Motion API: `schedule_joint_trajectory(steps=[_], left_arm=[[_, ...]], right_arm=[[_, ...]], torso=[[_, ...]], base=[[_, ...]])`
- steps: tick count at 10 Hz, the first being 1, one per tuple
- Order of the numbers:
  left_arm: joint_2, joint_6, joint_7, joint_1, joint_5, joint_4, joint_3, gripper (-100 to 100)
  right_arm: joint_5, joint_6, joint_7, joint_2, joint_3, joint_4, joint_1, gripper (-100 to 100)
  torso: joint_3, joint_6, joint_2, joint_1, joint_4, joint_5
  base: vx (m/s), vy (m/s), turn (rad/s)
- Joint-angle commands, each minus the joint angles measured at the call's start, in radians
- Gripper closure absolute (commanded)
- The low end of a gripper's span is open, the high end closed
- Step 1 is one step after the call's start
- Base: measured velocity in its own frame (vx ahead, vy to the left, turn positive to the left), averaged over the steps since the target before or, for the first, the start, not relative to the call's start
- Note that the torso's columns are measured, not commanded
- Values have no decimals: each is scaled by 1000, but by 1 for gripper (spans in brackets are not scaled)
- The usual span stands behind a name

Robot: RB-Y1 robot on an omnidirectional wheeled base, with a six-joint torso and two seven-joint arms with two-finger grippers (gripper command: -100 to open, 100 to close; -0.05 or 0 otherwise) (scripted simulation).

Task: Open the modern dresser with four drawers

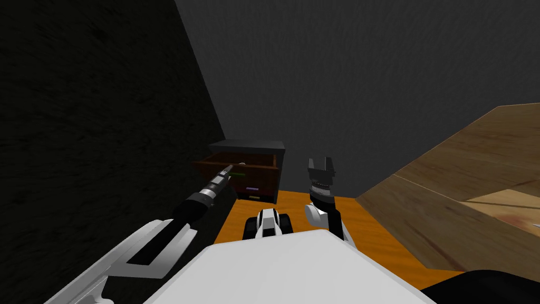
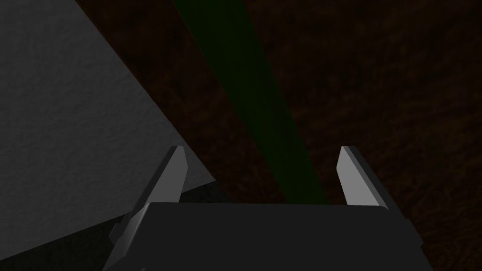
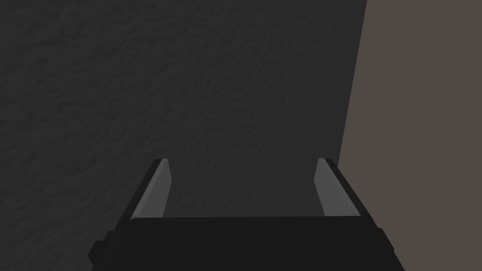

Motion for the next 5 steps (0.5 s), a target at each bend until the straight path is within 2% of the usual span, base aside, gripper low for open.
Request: schedule_joint_trajectory(steps=[1,5], left_arm=[[62,57,50,-31,36,-17,46,-100],[159,135,124,-80,93,-35,117,-100]], right_arm=[[0,0,0,0,0,0,0,0],[0,0,0,0,0,0,0,0]], torso=[[2,0,3,1,1,1],[8,-2,15,-1,10,-5]], base=[[-14,-27,-41],[-32,-30,-46]])
